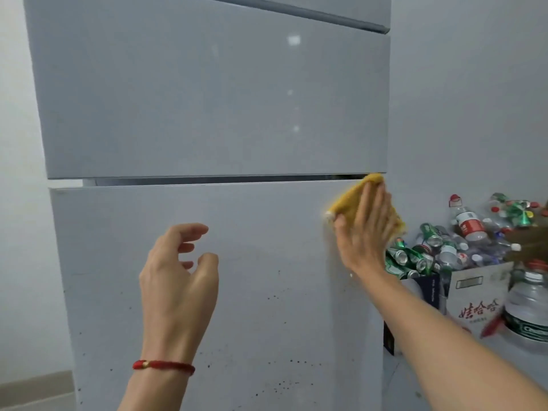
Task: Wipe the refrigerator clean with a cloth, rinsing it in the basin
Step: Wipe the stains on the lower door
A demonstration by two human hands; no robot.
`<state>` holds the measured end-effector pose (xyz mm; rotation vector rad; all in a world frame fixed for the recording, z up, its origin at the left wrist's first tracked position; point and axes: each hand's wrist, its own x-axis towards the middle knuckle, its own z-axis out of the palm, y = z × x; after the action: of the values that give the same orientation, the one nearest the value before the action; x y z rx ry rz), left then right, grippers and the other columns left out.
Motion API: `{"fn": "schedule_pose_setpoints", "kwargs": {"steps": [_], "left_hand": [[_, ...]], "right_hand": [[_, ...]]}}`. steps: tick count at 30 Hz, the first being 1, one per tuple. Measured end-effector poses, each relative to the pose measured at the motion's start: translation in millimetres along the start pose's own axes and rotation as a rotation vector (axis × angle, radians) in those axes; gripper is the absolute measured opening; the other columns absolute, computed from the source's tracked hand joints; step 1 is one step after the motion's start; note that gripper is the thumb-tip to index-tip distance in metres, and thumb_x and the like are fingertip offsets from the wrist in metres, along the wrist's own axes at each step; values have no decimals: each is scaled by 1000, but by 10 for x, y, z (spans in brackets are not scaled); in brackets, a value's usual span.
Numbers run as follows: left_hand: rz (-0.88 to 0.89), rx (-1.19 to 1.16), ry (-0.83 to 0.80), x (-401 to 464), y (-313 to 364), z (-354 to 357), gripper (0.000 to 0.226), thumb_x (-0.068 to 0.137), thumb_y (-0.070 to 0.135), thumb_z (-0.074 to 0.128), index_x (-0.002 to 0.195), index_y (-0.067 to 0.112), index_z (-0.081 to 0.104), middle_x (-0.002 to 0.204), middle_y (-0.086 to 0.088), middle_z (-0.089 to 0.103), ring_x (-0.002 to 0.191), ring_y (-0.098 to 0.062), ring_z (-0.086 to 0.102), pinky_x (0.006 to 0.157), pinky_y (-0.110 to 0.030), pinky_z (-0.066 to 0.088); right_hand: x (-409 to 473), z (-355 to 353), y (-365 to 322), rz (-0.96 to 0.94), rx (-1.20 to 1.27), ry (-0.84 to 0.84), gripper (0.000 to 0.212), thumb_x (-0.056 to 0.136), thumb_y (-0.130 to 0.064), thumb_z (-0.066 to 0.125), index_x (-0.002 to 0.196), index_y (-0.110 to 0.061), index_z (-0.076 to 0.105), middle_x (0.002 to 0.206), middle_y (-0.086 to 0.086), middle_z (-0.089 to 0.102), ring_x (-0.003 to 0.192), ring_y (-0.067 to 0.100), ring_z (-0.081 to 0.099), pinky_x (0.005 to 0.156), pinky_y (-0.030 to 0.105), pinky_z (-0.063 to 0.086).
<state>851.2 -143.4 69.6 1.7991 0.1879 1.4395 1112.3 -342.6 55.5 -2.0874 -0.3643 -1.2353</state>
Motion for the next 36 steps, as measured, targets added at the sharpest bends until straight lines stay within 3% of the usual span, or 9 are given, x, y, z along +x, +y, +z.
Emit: {"fn": "schedule_pose_setpoints", "kwargs": {"steps": [3, 5, 11, 14, 19, 21, 25, 30, 36], "left_hand": [[-56, 25, -20, -67, -274, -327, 45, 85, -1, 61, 115, 33, 66, 115, 20, 62, 113, -14, 56, 90, -29, 46], [-55, 78, -51, -51, -423, -478, 48, 85, 0, 62, 120, 34, 66, 113, 29, 54, 117, -17, 54, 97, -36, 46], [-77, 105, 206, 87, -794, -869, 41, 84, -1, 60, 114, 26, 68, 116, 3, 65, 106, -25, 62, 89, -41, 50], [-47, 128, 275, 101, -870, -906, 38, 83, -2, 61, 112, 22, 68, 111, 2, 63, 107, -27, 59, 89, -45, 51], [-21, 142, 286, 50, -887, -838, 41, 85, -4, 60, 116, 22, 67, 115, 5, 56, 114, -25, 53, 91, -39, 46], [-36, 152, 259, 30, -912, -833, 47, 84, -5, 61, 121, 25, 66, 119, 9, 53, 117, -26, 52, 94, -41, 46], [-37, 168, 196, 36, -908, -910, 55, 85, -2, 62, 129, 31, 62, 127, 17, 48, 126, -26, 50, 103, -48, 46], [-147, 77, 192, 81, -880, -1043, 56, 89, 1, 59, 130, 39, 60, 126, 13, 54, 124, -24, 52, 103, -50, 47], [-202, -28, 282, 150, -895, -1215, 42, 91, 21, 53, 129, 37, 63, 129, 1, 60, 119, -23, 58, 98, -42, 48]], "right_hand": [[-159, 41, -94, 467, 187, -7, 90, 94, -65, 18, 164, -22, -16, 173, 7, -18, 160, 30, -12, 125, 64, 1], [-285, 76, -398, 530, 217, 33, 88, 94, -59, 18, 164, -19, -16, 173, 10, -18, 160, 32, -14, 125, 64, -2], [-947, 453, -1971, -59, 51, 31, 88, 98, -66, 14, 167, -12, 6, 173, 20, -2, 159, 41, -5, 124, 67, -3], [-1286, 622, -2747, -467, -35, -48, 87, 96, -61, 36, 167, -18, 9, 173, 14, -6, 159, 39, -10, 124, 66, -6], [-1173, 560, -2613, -1089, -156, -128, 82, 97, -58, 44, 166, -26, 16, 175, 6, 5, 161, 28, -4, 127, 59, 2], [-945, 465, -2127, -1030, -142, -106, 87, 90, -58, 50, 166, -27, 20, 174, 6, 8, 162, 28, 1, 127, 61, 6], [-792, 354, -1290, -396, -112, 60, 83, 97, -57, 32, 166, -13, 18, 173, 18, 8, 160, 40, 5, 124, 67, 8], [-712, 373, -2184, 235, 102, 112, 87, 94, -51, 29, 166, -9, 5, 173, 19, 0, 160, 41, -3, 123, 68, 4], [-1414, 701, -3493, -611, -11, -40, 87, 93, -49, 44, 167, -17, 11, 174, 12, -2, 160, 36, -9, 125, 65, -6]]}}
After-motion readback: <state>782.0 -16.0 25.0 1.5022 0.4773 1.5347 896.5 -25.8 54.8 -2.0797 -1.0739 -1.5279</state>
